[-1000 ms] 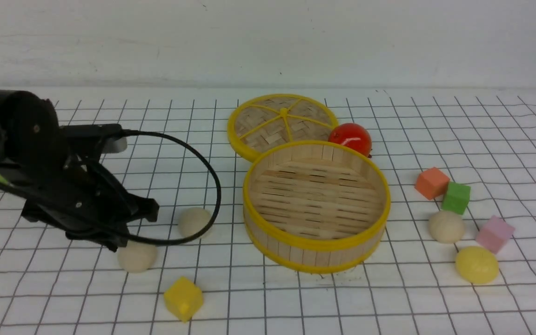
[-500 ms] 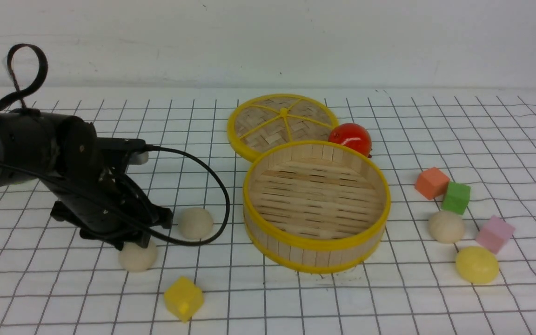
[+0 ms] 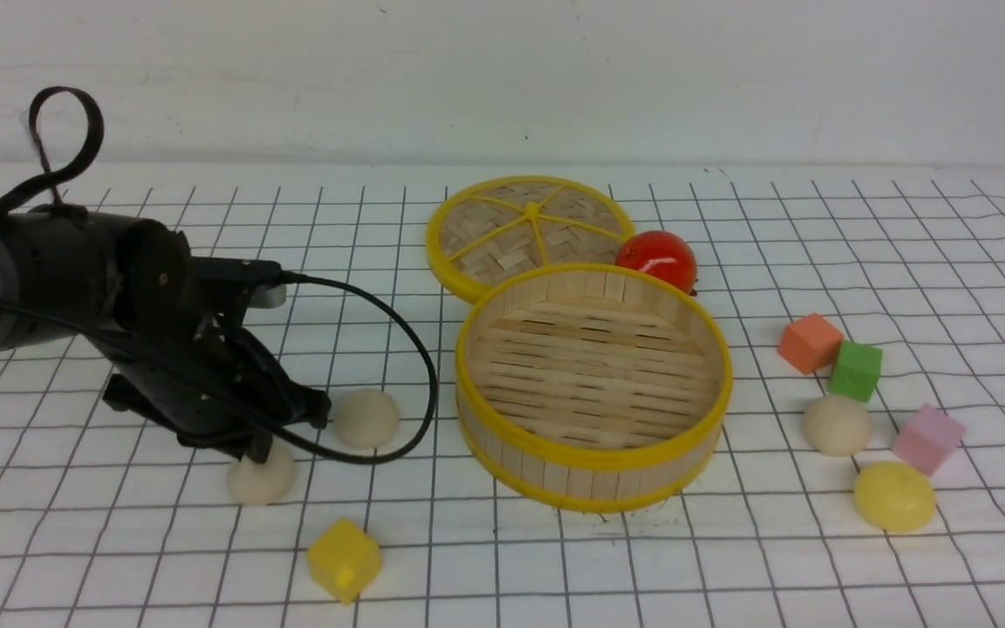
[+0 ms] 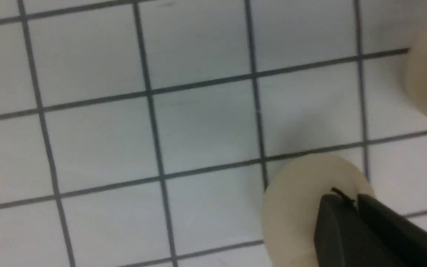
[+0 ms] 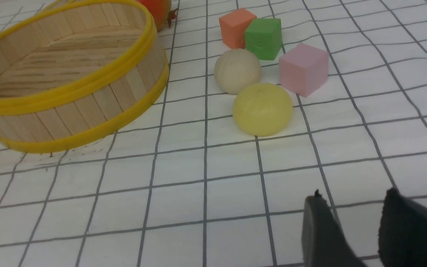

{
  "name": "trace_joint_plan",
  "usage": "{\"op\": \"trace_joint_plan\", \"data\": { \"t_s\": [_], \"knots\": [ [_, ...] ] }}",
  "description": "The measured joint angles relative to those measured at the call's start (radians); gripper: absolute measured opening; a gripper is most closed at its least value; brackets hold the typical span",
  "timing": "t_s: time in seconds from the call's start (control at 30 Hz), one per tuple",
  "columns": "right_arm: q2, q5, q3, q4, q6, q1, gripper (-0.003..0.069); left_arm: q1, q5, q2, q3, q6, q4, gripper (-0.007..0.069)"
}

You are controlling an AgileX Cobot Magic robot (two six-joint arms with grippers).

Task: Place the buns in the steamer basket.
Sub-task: Use the left arm to grab a steamed stuffed bun, then use the left arm to put the steamed stuffed bun into the steamer, then use the left arm to grab a steamed stuffed bun

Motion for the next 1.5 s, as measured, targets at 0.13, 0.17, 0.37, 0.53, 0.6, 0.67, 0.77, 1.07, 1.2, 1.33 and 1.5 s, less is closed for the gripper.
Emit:
{"op": "trace_joint_plan", "data": {
  "t_s": [0.13,0.17,0.37,0.53,0.6,0.67,0.77,1.07,1.2,1.33,1.5],
  "knots": [
    [0.0,0.0,0.0,0.0,0.0,0.0,0.0239,-0.091,0.053,-0.055,-0.075,0.001,-0.009,-0.0013],
    [0.0,0.0,0.0,0.0,0.0,0.0,0.0239,-0.122,0.06,-0.064,-0.107,0.004,-0.012,-0.0013],
    [0.0,0.0,0.0,0.0,0.0,0.0,0.0239,-0.253,0.065,0.001,-0.33,0.045,-0.069,-0.0013],
    [0.0,0.0,0.0,0.0,0.0,0.0,0.0239,-0.283,0.065,0.162,-0.459,0.122,-0.144,-0.0013],
    [0.0,0.0,0.0,0.0,0.0,0.0,0.0239,-0.283,0.065,0.205,-0.489,0.133,-0.168,-0.0011],
    [0.0,0.0,0.0,0.0,0.0,0.0,0.0239,-0.283,0.067,0.287,-0.532,0.149,-0.206,0.0],
    [0.0,0.0,0.0,0.0,0.0,0.0,0.0239,-0.283,0.07,0.335,-0.556,0.162,-0.219,0.0029],
    [0.0,0.0,0.0,0.0,0.0,0.0,0.0239,-0.283,0.101,0.339,-0.593,0.181,-0.226,0.0376],
    [0.0,0.0,0.0,0.0,0.0,0.0,0.0239,-0.281,0.17,0.251,-0.599,0.171,-0.196,0.0443],
    [0.0,0.0,0.0,0.0,0.0,0.0,0.0239,-0.238,0.295,0.095,-0.558,0.103,-0.079,0.0383],
    [0.0,0.0,0.0,0.0,0.0,0.0,0.0239,-0.119,0.299,0.064,-0.411,0.083,-0.019,0.022]
  ]
}}
